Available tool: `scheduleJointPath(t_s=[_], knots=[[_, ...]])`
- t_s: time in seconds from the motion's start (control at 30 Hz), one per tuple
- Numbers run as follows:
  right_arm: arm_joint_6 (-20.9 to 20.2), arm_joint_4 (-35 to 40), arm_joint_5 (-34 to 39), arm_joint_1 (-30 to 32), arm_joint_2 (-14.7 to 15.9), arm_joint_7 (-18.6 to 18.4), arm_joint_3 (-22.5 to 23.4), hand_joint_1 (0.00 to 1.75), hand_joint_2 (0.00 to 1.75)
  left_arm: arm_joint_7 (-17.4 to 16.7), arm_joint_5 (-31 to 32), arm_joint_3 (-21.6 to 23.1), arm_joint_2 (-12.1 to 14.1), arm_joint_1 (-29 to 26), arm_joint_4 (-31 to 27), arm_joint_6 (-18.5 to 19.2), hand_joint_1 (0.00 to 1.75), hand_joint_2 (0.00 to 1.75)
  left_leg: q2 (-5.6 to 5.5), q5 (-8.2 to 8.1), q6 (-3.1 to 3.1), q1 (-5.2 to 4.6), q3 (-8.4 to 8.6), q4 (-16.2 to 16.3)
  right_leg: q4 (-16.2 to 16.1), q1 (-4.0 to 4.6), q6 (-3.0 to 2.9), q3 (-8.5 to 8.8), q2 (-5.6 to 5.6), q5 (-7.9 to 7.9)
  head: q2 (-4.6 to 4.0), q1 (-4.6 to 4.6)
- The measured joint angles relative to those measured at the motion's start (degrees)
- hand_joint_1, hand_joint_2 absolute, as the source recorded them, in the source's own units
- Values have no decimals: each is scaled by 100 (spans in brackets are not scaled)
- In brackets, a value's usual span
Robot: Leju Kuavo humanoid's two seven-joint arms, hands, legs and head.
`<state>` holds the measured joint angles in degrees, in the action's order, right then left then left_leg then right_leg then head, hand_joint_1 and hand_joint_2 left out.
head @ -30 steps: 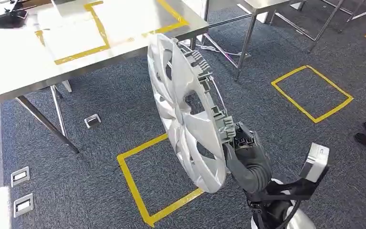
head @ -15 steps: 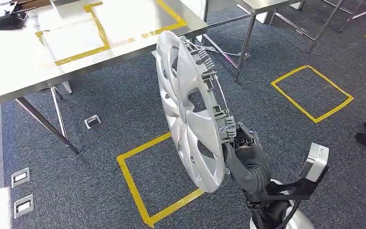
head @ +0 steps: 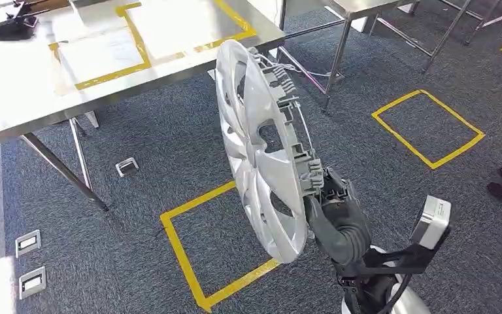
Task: Take the parts from the cabinet and place them on the table.
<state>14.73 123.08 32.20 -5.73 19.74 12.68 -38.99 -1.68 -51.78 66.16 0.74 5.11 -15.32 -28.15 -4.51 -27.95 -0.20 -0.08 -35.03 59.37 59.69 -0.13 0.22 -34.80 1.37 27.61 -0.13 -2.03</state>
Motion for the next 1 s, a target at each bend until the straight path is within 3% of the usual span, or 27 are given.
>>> scheduleJointPath(t_s=[0.03, 0.1, 0.13, 0.17, 0.2, 0.27, 0.3, 0.33, 0.37, 0.43, 0.47, 0.5, 0.53, 0.57, 0.63, 0.67, 0.7, 0.73, 0.8, 0.83, 0.87, 0.93, 0.97, 1.0], knots=[[0, -2, 2, -3, -9, 0, 0, 175, 175, 0, 0, 0, 11, 0, 0, 0, 0, 175, 0, -21, 57, -25, -4, 44, -36, -29, 35, 6, 2, -15, 0, 0], [-13, -7, 20, -19, -17, 0, 0, 175, 175, 2, -2, 0, 13, 4, 0, 2, 0, 175, 9, -9, 105, -30, 36, -52, -105, -26, 63, 45, 9, -24, 0, 5], [-18, -6, 20, -22, -15, 0, 2, 175, 175, 4, -2, 0, 0, 6, -7, 2, 0, 175, 22, 65, 119, 47, 149, -216, -118, -5, 71, 92, 3, 5, 0, 6], [-20, -20, 20, -33, -15, 0, 2, 175, 175, 15, -2, 0, 0, 4, -9, 2, 0, 175, 27, 77, 123, 46, 234, -300, -34, 3, 88, 87, -34, 39, 0, -11], [-28, -28, 20, -66, -17, 2, 0, 175, 175, 17, -4, 0, 4, 7, -9, 2, 0, 175, 39, 79, 129, 59, 274, -320, 246, -10, 103, -47, -41, 198, 0, -29], [-33, -50, 20, -71, -17, 2, -2, 175, 175, 17, -15, -2, 7, 6, -9, 2, 0, 175, 50, 37, 116, 65, 318, -317, 1118, -62, 153, -521, -53, 546, 0, -55], [-35, -66, 20, -70, -17, 2, -4, 175, 175, 17, -15, -2, 7, 2, -11, 2, 0, 175, 51, 6, 100, 71, 343, -312, 1435, -87, 184, -715, -69, 610, 0, -48], [-35, -81, 20, -70, -22, 2, -7, 175, 175, 17, -15, -2, 7, -3, -11, 2, 0, 175, 50, -27, 78, 82, 373, -301, 1485, -114, 218, -780, -87, 518, 0, -59], [-35, -98, 22, -70, -22, 0, -7, 175, 175, 17, -15, -2, 7, -8, -11, 2, 0, 175, 46, -68, 50, 100, 412, -285, 1290, -140, 244, -710, -99, 322, 0, -55], [-42, -127, 22, -78, -22, -2, -9, 175, 175, 17, -15, -2, 7, -9, -11, 2, 0, 175, 24, -194, -33, 158, 492, -205, 418, -202, 321, -327, -96, -239, 0, -57], [-53, -149, 22, -82, -22, -2, -13, 175, 175, 17, -15, -2, 15, -12, -9, 2, 0, 175, 17, -286, -106, 161, 486, -150, 115, -229, 382, -168, -43, -258, 0, -70], [-66, -166, 37, -99, -26, -7, -29, 175, 175, 17, -17, 0, 24, 12, -11, 4, 0, 175, 13, -342, -169, 145, 452, -59, 16, -195, 305, -149, 16, -170, 0, -127], [-72, -171, 48, -102, -48, -11, -37, 175, 175, 13, -17, -2, 24, 9, -11, 9, 0, 175, 5, -342, -183, 146, 454, -100, 80, -186, 181, -168, 2, -145, 0, -92], [-79, -184, 48, -107, -46, -13, -39, 175, 175, 13, -15, 0, 22, 1, -11, 11, 0, 175, 5, -344, -204, 153, 477, -118, 93, -171, 134, -166, -5, -117, 0, -26], [-85, -212, 55, -147, -61, -24, -50, 175, 175, 13, -15, 0, 22, 3, -13, 17, 0, 175, 5, -398, -264, 177, 518, -145, 93, -164, 40, -141, -30, -63, 0, -26], [-85, -216, 55, -151, -66, -28, -52, 175, 175, 13, -15, 0, 22, -1, -13, 15, 0, 175, 121, -426, -288, 174, 542, -81, 72, -166, -13, -83, -58, -38, 0, -9], [-90, -221, 55, -162, -72, -24, -55, 175, 175, 13, -13, 0, 22, 9, -15, 17, 0, 175, 259, -522, -288, 160, 429, 182, 58, -149, -51, -27, -94, -3, 0, 11], [-92, -232, 57, -187, -77, -26, -61, 175, 175, 13, -13, 2, 15, 25, -20, 17, 0, 175, 327, -682, -278, 154, 174, 635, 53, -128, -77, 14, -120, 30, 0, 35], [-103, -262, 57, -218, -81, -33, -74, 175, 175, 17, -13, 2, 13, 29, -22, 17, 0, 175, 348, -882, -243, 149, -384, 1504, 54, -82, -107, 98, -171, 112, 0, 41], [-107, -280, 57, -223, -81, -44, -81, 175, 175, 17, -13, 0, 13, 17, -22, 17, 0, 175, 348, -829, -216, 138, -572, 1690, 54, -59, -117, 161, -184, 162, 0, 44], [-120, -286, 72, -225, -81, -59, -87, 175, 175, 17, -13, 2, 13, -1, -22, 17, 0, 175, 348, -626, -176, 116, -614, 1604, 53, -38, -120, 241, -191, 219, 0, 42], [-140, -297, 103, -268, -81, -92, -105, 175, 175, 17, -13, 2, 15, -6, -22, 17, 0, 175, 349, 67, -53, 51, -415, 813, 49, -6, -114, 432, -202, 347, 0, 44], [-149, -302, 103, -300, -81, -105, -116, 175, 175, 17, -13, 2, 20, -5, -20, 17, 0, 175, 370, 325, 28, -5, -317, 413, 37, -11, -105, 507, -211, 413, 0, 44], [-166, -317, 103, -337, -85, -109, -122, 175, 175, 17, -13, 2, 26, -1, -17, 19, 0, 175, 406, 265, 82, -56, -294, 476, 10, 16, -71, 540, -221, 441, 0, 13]])
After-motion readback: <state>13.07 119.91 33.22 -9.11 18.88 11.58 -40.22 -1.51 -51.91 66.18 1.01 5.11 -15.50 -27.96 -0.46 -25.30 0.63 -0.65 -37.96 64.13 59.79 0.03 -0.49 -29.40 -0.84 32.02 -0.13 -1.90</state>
